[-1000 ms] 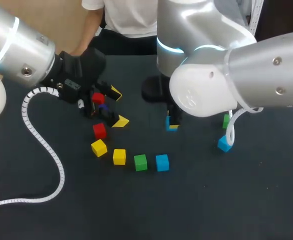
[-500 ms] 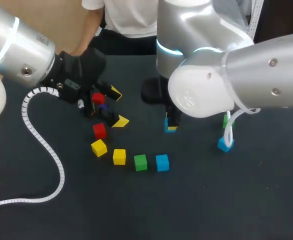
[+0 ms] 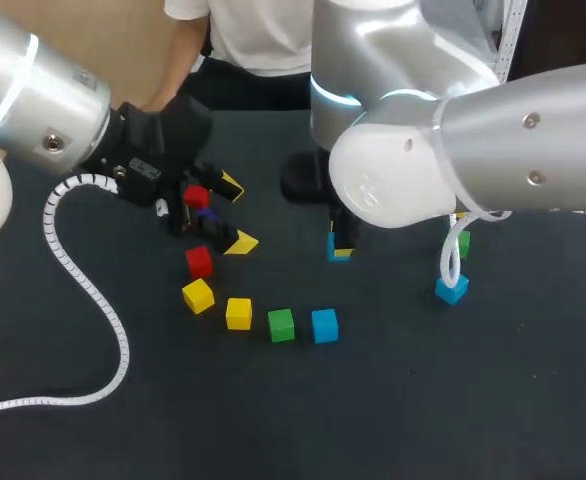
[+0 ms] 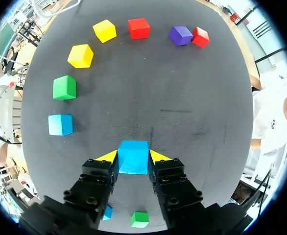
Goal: Place the blue cubes, place green cubes on the blue cubes, place the yellow cubes on the green cubes, then place the red cubes on the yellow cubes, and place purple cube on the red cubes.
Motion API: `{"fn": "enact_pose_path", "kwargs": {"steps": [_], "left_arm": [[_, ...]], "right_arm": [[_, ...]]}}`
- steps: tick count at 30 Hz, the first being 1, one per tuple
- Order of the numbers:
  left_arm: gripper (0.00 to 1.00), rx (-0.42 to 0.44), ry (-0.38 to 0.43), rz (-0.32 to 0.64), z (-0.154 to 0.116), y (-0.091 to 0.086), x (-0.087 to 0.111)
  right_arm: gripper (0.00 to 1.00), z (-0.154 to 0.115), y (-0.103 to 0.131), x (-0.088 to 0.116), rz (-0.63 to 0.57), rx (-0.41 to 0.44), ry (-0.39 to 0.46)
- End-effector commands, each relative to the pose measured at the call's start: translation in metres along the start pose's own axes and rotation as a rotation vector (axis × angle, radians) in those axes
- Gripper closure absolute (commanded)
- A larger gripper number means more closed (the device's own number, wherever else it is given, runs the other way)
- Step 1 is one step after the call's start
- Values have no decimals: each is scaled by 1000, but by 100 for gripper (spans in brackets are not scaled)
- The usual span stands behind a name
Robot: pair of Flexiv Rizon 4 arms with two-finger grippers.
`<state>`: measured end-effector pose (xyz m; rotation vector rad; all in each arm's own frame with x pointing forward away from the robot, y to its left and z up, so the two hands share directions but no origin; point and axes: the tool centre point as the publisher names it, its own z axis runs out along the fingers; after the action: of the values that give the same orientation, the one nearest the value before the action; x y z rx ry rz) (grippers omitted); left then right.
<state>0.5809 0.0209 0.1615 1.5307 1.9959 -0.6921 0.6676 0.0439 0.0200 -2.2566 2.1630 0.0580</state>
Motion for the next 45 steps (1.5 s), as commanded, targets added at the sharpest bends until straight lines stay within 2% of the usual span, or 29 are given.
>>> {"fn": "enact_pose_path", "kwargs": {"steps": [1,15,30,45], "left_arm": [[0,2,6,-1,0,1,-1],[0,2,6,-1,0,1,-1],[0,2,6,-1,0,1,-1],[0,2,6,-1,0,1,-1]], "right_arm": [[100,2,-6,-2,-2,-9,0],[100,10,-10,-2,6,-15,-14],[100,8,-25,-2,-4,-6,6],[100,12,-29,-5,-6,-12,17]]}}
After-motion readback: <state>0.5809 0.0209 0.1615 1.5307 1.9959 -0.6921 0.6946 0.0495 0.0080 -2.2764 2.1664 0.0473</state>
